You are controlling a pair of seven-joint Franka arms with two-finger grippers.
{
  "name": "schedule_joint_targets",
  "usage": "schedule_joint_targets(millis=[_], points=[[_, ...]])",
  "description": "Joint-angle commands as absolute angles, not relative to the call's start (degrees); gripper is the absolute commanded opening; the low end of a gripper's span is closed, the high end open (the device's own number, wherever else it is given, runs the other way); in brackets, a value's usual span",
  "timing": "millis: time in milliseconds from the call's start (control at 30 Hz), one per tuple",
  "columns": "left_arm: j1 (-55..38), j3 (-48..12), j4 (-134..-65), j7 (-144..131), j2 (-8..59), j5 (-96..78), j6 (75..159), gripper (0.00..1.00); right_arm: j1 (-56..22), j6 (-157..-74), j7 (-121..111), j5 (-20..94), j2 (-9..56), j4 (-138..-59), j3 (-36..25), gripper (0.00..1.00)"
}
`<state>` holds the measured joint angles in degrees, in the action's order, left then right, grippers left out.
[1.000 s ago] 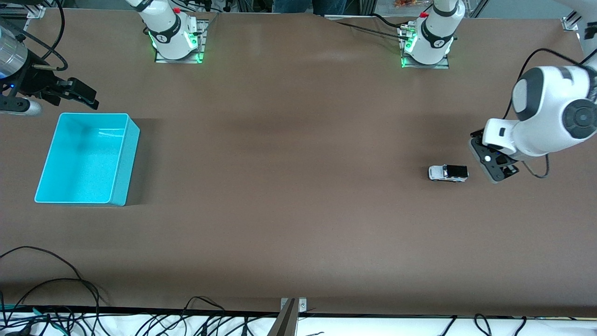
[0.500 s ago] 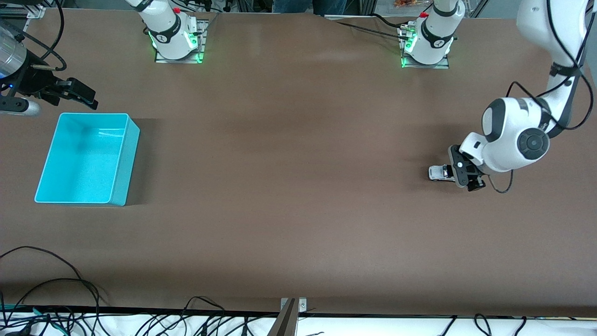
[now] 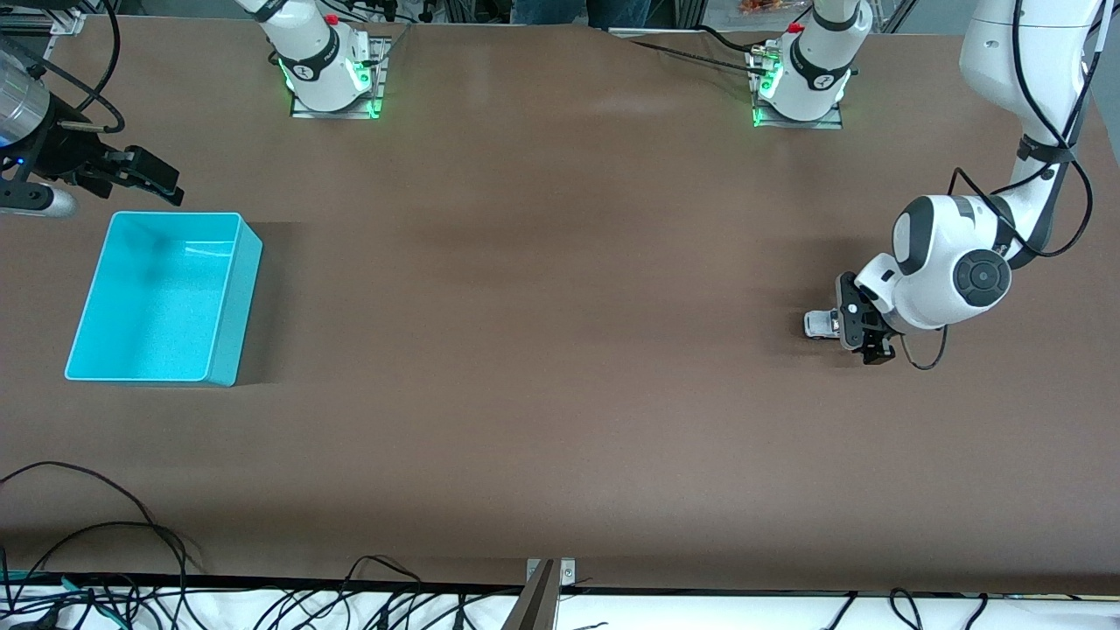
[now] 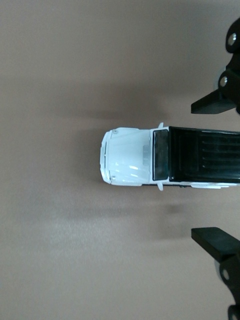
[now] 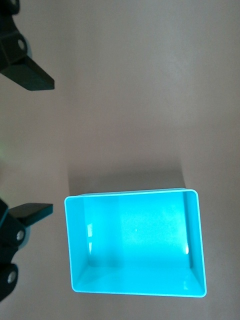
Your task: Wind and store white jeep toy
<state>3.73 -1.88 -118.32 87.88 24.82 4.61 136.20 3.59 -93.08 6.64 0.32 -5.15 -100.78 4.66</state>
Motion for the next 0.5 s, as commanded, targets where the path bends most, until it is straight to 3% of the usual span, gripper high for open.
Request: schedule_joint_targets(millis=[0, 233, 467], points=[[4.1, -2.1, -120.3, 89.8, 24.9, 6.1, 138.4, 1.0, 3.8, -92.2, 7.1, -0.1, -4.9, -99.7, 4.7, 1.0], [4.2, -2.1, -120.7, 90.2, 25.0, 6.1, 138.9, 0.93, 3.8, -92.1, 7.1, -0.1, -4.9, -99.7, 4.7, 1.0], [4.4, -2.2, -121.0, 91.8, 24.6, 6.1, 138.9, 0.39, 3.8, -92.1, 7.1, -0.1, -4.9, -99.7, 4.7, 1.0]])
